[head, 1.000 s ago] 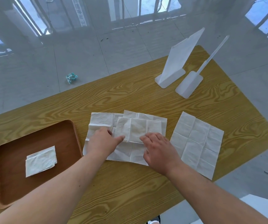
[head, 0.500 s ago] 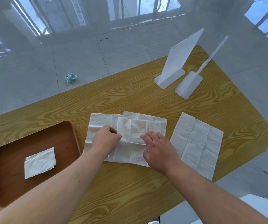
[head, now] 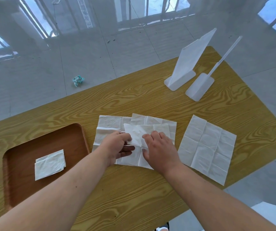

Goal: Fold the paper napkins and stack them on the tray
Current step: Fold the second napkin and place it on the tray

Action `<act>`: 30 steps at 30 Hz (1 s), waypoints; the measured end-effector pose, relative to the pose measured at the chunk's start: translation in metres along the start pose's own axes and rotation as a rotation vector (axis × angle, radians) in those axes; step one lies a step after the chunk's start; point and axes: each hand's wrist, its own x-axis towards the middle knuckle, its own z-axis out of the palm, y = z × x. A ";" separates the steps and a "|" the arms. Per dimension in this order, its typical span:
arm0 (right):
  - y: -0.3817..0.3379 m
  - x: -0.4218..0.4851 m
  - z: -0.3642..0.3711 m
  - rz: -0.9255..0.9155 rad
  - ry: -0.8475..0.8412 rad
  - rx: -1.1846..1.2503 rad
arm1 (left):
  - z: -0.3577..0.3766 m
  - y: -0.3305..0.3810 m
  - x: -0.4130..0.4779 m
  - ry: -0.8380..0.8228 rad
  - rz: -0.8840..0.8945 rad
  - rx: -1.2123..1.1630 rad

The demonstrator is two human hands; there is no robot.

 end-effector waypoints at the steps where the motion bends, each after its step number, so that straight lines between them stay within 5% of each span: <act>1: -0.002 0.002 0.000 0.012 0.010 0.003 | -0.002 0.000 -0.002 -0.009 -0.004 0.011; 4: -0.002 0.005 -0.003 0.050 0.056 0.051 | -0.009 -0.003 -0.007 0.069 0.054 0.196; 8: 0.001 0.003 -0.010 0.013 0.144 0.147 | -0.022 -0.005 -0.017 0.293 0.428 0.638; 11: -0.001 0.002 -0.018 -0.006 0.181 0.266 | -0.028 -0.003 -0.024 0.193 0.635 0.904; 14: -0.005 0.004 -0.029 0.044 0.207 0.436 | -0.031 -0.001 -0.032 0.086 0.645 0.994; 20: -0.016 0.008 -0.055 0.181 0.155 0.904 | -0.046 -0.007 -0.035 0.072 0.587 0.938; 26: -0.012 0.015 -0.056 0.485 -0.084 1.423 | -0.047 -0.005 -0.033 -0.079 0.293 0.369; 30: -0.010 0.012 -0.035 0.696 -0.203 1.467 | -0.039 -0.012 -0.032 -0.240 0.102 0.201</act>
